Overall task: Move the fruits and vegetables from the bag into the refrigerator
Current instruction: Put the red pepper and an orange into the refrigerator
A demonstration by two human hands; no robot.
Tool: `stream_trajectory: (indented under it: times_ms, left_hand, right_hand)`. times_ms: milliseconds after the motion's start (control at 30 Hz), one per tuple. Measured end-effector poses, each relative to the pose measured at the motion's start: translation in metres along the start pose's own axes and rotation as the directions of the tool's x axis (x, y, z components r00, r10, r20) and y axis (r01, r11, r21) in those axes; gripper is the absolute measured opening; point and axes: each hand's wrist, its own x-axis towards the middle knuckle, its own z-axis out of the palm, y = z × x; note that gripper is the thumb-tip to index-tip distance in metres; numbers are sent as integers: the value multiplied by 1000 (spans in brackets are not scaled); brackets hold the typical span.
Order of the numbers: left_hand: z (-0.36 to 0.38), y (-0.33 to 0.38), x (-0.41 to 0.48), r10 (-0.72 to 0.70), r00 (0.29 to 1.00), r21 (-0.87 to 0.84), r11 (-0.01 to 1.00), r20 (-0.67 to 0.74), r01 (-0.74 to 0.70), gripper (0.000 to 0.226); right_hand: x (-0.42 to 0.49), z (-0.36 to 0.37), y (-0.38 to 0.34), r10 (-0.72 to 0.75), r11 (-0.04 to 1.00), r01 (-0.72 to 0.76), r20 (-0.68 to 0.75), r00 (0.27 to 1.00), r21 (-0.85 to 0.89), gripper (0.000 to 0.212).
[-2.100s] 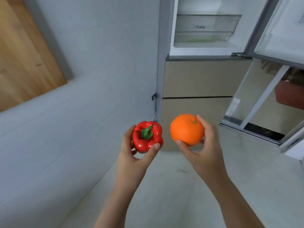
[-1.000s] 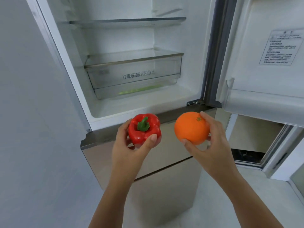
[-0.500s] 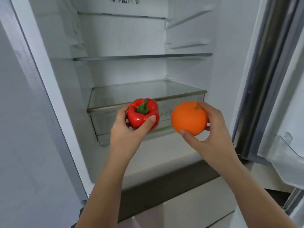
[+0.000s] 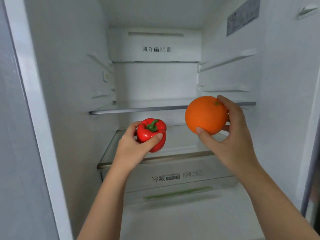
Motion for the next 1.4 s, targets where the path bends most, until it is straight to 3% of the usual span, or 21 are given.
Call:
stream_trajectory:
  times_ms: [100, 200, 367, 533, 733, 800, 867, 1033, 1167, 1400]
  left_hand:
    - [4, -10, 22, -19, 999, 9, 1000, 29, 19, 48]
    - [6, -17, 39, -48, 998, 8, 999, 42, 47, 56]
    - [6, -28, 61, -116, 987, 4, 993, 110, 116, 46]
    - [1, -35, 80, -210, 957, 76, 977, 201, 198, 84]
    - [-2, -36, 98, -268, 936, 153, 959, 229, 237, 72]
    - [-1, -37, 101, -258, 936, 117, 965, 239, 237, 55]
    - [-1, -39, 103, -247, 936, 64, 969, 250, 238, 47]
    - [-3, -48, 104, -215, 931, 35, 976, 296, 214, 74]
    - [-3, -48, 103, -195, 937, 30, 980, 289, 194, 69]
    - [-8, -51, 101, -216, 937, 92, 976, 274, 198, 84]
  right_hand:
    - [26, 3, 8, -59, 998, 59, 31, 998, 14, 76]
    - [53, 9, 13, -111, 994, 111, 90, 990, 15, 74]
    - [101, 28, 24, -91, 990, 66, 206, 974, 125, 68]
    - [147, 48, 35, -49, 992, -2, 391, 919, 129, 66]
    - [186, 72, 50, 36, 992, -101, 594, 804, 77, 63]
    - [191, 76, 56, 67, 989, -135, 635, 769, 59, 62]
    - [194, 78, 61, 90, 988, -150, 661, 745, 35, 63]
    - [195, 79, 69, 127, 981, -191, 665, 736, 24, 67]
    - [195, 80, 69, 128, 983, -185, 655, 745, 19, 64]
    - [192, 80, 69, 132, 987, -161, 642, 755, -14, 63]
